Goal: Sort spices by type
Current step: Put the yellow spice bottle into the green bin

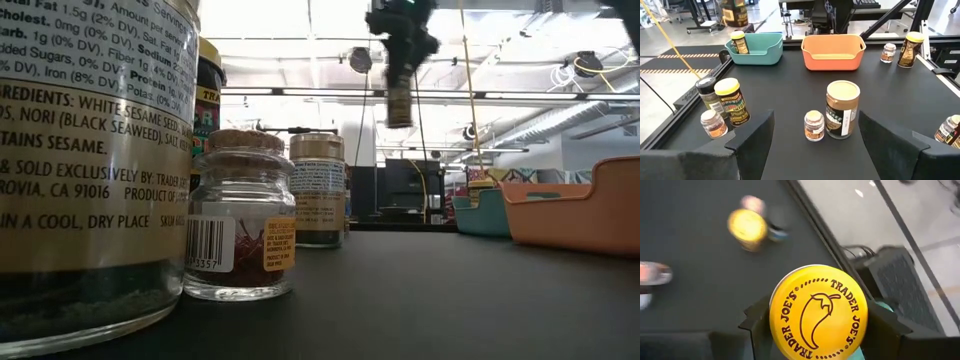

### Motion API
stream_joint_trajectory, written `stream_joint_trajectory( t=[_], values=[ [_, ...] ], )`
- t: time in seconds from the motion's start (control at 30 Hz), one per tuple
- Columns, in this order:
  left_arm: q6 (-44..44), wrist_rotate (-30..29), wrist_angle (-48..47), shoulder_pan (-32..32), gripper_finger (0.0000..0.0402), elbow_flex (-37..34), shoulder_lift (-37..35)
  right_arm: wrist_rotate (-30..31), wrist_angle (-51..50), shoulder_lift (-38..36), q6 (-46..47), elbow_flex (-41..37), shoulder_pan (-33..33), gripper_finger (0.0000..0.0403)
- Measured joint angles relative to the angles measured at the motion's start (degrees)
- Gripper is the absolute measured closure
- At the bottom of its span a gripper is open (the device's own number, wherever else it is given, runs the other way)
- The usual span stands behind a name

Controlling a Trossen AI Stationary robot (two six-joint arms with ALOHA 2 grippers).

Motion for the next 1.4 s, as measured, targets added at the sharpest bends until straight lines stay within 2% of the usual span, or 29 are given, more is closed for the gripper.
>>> stream_joint_trajectory(
  t=[0.27,0.37,0.5,0.73,0.9,1.03,1.4],
  values=[
    [1.4,0.0,1.2,0.0,0.0112,0.0,0.0,-1.5,16.1,-23.4,6.0,-35.6,-9.7,0.0182],
    [1.5,0.0,2.2,0.0,0.0112,0.0,0.0,-1.5,18.1,-28.8,8.6,-44.0,-13.1,0.0182],
    [1.8,0.0,4.0,0.1,0.0112,0.0,0.0,-1.2,19.4,-32.3,10.6,-51.0,-17.1,0.0181],
    [1.6,0.0,4.8,0.1,0.0112,0.0,1.0,-0.9,22.5,-31.9,12.9,-58.5,-22.9,0.0181],
    [1.5,0.0,4.8,0.1,0.0112,0.0,2.0,-0.7,29.2,-31.2,13.7,-61.3,-26.5,0.0181],
    [1.5,0.0,4.8,0.1,0.0112,0.0,2.4,0.3,30.3,-31.2,13.2,-62.7,-29.3,0.0181],
    [1.9,0.0,4.7,0.1,0.0112,0.0,2.4,0.6,33.8,-29.8,15.7,-62.7,-29.6,0.0181]
  ],
)
